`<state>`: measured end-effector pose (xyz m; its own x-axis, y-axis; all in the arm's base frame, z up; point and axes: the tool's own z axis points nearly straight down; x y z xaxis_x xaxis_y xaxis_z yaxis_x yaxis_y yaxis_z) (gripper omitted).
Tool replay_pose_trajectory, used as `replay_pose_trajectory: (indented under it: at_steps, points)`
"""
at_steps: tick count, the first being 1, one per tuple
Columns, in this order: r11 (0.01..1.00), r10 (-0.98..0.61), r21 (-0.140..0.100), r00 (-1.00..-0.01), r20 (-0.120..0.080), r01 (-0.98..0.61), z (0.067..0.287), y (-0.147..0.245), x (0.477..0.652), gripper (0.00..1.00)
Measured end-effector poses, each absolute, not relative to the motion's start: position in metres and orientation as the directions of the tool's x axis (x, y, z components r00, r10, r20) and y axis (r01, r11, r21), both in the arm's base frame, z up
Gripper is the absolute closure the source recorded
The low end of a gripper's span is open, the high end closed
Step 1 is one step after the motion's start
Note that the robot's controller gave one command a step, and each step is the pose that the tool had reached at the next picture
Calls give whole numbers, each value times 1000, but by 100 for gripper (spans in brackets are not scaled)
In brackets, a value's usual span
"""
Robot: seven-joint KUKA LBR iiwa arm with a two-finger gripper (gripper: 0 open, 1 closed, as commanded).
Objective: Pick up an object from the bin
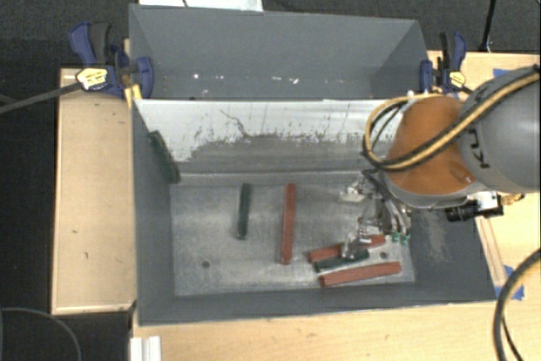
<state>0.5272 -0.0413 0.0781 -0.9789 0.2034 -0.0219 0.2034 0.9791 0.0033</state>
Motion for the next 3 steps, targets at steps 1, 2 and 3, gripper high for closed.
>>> replay_pose_trajectory:
  at_steps: [1, 2, 3]
  points:
    - [997, 83, 1, -996, -10, 83, 77, -31, 480, 100]
    - [996, 84, 1, -996, -10, 84, 77, -31, 480, 100]
    - [993, 118, 1, -993, -2, 118, 221, -19, 487, 100]
